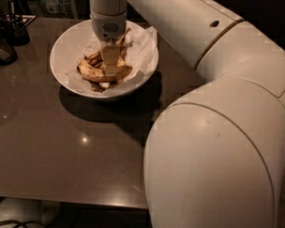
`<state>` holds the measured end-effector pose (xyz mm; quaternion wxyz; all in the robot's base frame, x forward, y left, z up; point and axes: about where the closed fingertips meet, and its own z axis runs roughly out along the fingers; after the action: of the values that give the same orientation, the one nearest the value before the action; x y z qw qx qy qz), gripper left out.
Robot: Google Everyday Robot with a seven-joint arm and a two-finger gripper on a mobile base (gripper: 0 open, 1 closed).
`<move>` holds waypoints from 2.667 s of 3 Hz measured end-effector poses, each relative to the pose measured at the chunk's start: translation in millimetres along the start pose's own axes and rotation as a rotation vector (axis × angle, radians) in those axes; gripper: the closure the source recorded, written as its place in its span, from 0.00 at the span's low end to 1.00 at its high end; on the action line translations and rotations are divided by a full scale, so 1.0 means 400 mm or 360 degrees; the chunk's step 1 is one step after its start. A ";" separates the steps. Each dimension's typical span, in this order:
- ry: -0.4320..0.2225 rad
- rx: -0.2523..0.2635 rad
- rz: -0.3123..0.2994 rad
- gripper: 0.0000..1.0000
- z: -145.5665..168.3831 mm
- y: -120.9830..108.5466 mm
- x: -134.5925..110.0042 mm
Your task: Pick banana from white bowl
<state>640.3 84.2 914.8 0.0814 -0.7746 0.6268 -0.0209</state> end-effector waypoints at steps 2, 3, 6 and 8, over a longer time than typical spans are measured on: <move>-0.0067 -0.0062 -0.0011 0.42 0.033 -0.005 -0.019; -0.0107 -0.0113 -0.0004 0.41 0.062 0.002 -0.028; -0.0134 -0.0122 0.0042 0.84 0.080 0.022 -0.008; -0.0161 0.0019 0.0041 1.00 0.025 0.050 0.001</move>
Offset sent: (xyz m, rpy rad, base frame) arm -0.0173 -0.0051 -0.0192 -0.0126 0.1546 0.0224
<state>622.4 80.9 901.8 0.1178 -0.7660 0.6317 0.0155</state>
